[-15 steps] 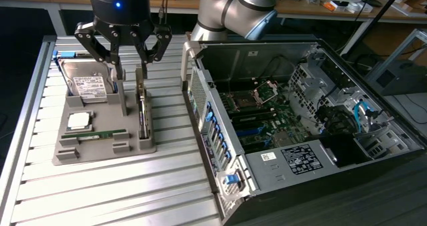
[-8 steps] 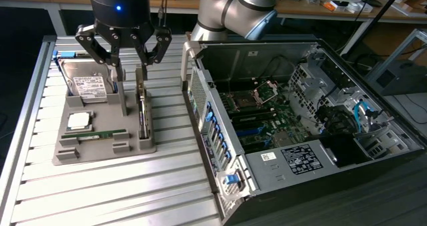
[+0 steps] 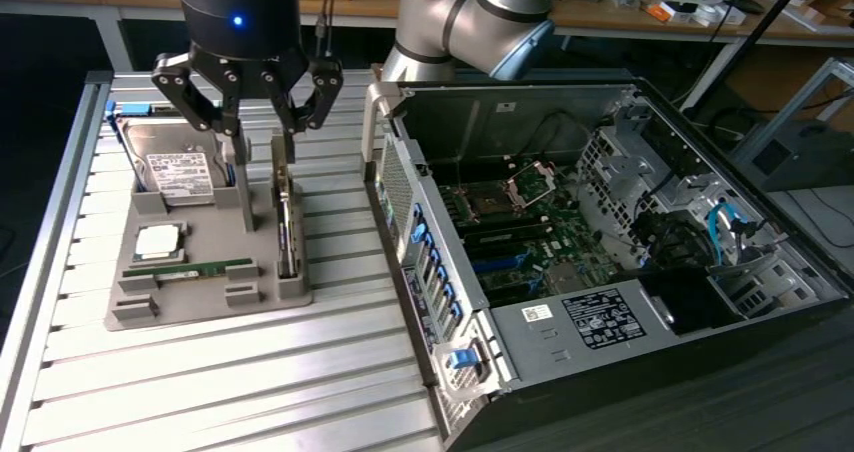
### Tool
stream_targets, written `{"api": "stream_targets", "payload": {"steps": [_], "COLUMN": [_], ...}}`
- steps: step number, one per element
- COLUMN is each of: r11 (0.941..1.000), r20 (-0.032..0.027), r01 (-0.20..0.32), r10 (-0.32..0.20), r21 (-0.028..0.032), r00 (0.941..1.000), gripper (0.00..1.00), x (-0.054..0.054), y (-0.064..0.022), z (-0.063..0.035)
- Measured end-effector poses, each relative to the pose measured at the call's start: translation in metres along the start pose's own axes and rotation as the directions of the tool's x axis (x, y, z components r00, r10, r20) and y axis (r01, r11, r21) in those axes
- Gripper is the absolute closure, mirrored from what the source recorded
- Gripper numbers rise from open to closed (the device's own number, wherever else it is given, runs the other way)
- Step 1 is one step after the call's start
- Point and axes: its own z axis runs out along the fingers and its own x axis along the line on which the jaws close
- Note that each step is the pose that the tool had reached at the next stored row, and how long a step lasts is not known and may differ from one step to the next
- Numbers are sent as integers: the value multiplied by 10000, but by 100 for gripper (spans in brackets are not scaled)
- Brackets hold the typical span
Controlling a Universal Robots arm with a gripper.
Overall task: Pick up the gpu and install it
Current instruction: 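Pick up the gpu and move the gpu toward the slot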
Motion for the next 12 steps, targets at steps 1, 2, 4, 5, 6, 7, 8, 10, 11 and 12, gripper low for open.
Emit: {"api": "stream_targets", "payload": {"steps": [1, 2, 4, 5, 6, 7, 8, 10, 11, 12], "r11": [10000, 10000, 10000, 10000, 10000, 10000, 10000, 10000, 10000, 10000], "r20": [0, 0, 0, 0, 0, 0, 0, 0, 0, 0], "r01": [0, 0, 0, 0, 0, 0, 0, 0, 0, 0], "r10": [0, 0, 0, 0, 0, 0, 0, 0, 0, 0], "r21": [0, 0, 0, 0, 0, -1, 0, 0, 0, 0], "r00": [10000, 10000, 10000, 10000, 10000, 10000, 10000, 10000, 10000, 10000], "gripper": [52, 52, 52, 52, 52, 52, 52, 52, 52, 52], "x": [0, 0, 1, 1, 1, 2, 2, 2, 2, 2], "y": [0, -1, -1, -2, -2, -3, -3, -3, -3, -4], "z": [6, 16, 31, 41, 49, 60, 70, 81, 85, 89]}}
